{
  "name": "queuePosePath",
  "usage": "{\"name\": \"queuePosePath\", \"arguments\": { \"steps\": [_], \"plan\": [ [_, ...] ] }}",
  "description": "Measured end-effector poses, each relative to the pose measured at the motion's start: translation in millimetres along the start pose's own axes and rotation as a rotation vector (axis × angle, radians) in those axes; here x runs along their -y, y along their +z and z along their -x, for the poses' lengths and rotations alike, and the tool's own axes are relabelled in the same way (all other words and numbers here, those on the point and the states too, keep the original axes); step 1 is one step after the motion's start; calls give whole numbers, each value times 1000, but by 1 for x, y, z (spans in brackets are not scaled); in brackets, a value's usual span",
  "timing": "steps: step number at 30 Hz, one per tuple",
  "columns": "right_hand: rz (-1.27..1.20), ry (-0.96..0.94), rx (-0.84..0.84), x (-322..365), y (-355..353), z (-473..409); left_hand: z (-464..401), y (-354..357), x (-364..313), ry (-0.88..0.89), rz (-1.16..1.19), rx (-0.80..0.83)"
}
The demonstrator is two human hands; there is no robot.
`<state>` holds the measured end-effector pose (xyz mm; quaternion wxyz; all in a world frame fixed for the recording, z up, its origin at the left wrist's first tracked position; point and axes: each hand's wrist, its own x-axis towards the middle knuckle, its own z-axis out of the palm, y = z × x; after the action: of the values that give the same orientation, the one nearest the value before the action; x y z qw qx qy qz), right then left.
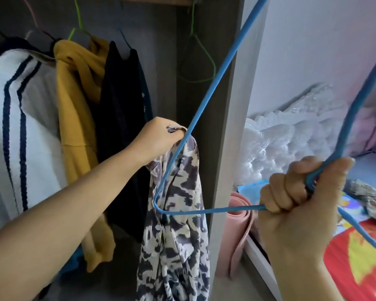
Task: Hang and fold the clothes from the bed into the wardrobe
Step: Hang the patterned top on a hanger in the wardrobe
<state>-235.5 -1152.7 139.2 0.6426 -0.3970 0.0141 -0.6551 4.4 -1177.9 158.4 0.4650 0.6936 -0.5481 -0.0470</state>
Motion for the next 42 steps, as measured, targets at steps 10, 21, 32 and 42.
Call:
{"name": "queuePosePath", "arguments": {
  "steps": [10,21,32,42],
  "plan": [
    [530,22,200,-54,-47,-7,-3,-3,-8,-128,182,209],
    [1034,453,478,-17,-64,-51,12,0,74,-657,548,243],
    [714,420,517,-16,-56,-46,0,-9,25,-342,582,375],
    [330,135,286,-16,-41,-32,10,-22,25,-403,560,337]
  ]
}}
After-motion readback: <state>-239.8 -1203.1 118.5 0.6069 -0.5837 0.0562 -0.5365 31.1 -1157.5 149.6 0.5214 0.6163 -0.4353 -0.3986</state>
